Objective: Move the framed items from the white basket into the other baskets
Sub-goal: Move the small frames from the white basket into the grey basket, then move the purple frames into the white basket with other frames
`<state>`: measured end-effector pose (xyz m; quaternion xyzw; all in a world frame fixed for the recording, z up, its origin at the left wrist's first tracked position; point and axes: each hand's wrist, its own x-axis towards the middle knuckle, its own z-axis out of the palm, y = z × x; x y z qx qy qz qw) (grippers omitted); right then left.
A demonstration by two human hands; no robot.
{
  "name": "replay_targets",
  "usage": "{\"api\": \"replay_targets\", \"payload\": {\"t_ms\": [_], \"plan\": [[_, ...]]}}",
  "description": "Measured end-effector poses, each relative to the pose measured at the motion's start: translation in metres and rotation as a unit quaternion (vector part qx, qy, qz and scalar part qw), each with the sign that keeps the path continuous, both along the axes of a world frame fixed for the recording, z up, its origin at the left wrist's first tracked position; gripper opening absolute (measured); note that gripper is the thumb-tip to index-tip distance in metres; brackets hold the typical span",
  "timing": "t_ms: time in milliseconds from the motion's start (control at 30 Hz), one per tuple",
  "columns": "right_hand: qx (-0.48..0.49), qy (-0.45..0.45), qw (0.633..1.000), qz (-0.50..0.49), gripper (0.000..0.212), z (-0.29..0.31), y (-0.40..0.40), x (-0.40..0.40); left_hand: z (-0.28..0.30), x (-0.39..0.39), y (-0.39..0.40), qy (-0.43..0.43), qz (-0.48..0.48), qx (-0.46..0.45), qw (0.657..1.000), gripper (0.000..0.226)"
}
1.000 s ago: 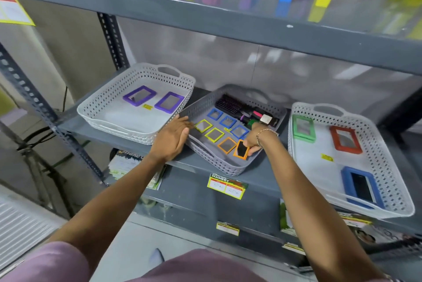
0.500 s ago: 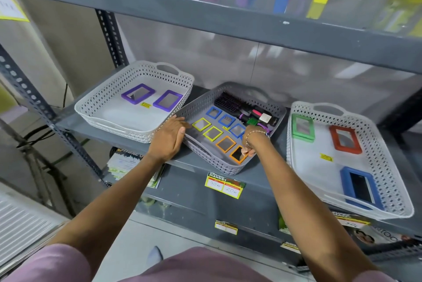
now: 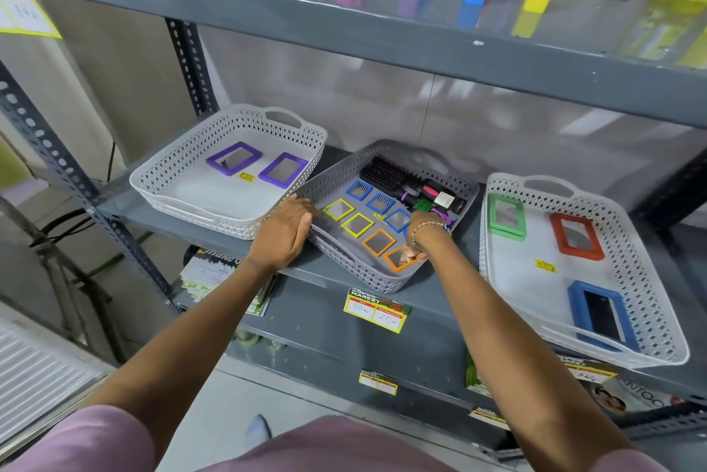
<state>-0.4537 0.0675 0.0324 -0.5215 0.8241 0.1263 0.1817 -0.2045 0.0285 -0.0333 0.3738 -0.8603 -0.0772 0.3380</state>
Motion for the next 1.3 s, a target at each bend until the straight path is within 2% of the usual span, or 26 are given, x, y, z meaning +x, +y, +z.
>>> {"api": "replay_targets", "payload": {"t_ms": [200, 400, 567, 733, 800, 900, 1033, 1200, 1300], "plan": [[-0.021, -0.005, 1.000, -0.004, 0.027, -0.001, 0.000, 0.002, 0.005, 0.000, 0.003, -0.004, -0.001, -0.002, 1.000, 0.044], [-0.032, -0.022, 0.999, -0.003, 0.034, 0.001, 0.006, 0.004, 0.005, 0.000, 0.004, -0.006, -0.003, 0.008, 1.000, 0.043], [-0.062, -0.063, 0.996, -0.028, 0.022, 0.005, 0.002, -0.003, 0.008, -0.001, 0.005, -0.021, 0.002, 0.012, 1.000, 0.045], [-0.162, -0.100, 0.981, -0.029, 0.003, 0.022, -0.016, 0.008, 0.029, -0.008, 0.008, 0.006, 0.028, 0.023, 0.999, 0.049], [-0.211, -0.145, 0.966, -0.027, 0.021, 0.027, -0.029, 0.022, 0.043, -0.005, 0.006, 0.011, 0.034, 0.010, 0.999, 0.045], [-0.276, -0.189, 0.942, 0.014, 0.029, 0.035, -0.048, 0.059, 0.061, 0.021, -0.003, 0.011, 0.057, -0.008, 0.998, 0.043], [-0.333, -0.210, 0.915, 0.090, 0.021, 0.038, -0.071, 0.110, 0.066, 0.082, -0.018, 0.009, 0.124, 0.001, 0.992, 0.042], [-0.365, -0.217, 0.897, 0.122, 0.021, 0.032, -0.108, 0.156, 0.058, 0.152, -0.031, -0.016, 0.186, 0.026, 0.982, 0.049], [-0.342, -0.221, 0.903, 0.136, 0.019, 0.023, -0.133, 0.175, 0.050, 0.182, -0.040, -0.046, 0.207, 0.036, 0.977, 0.057]]}}
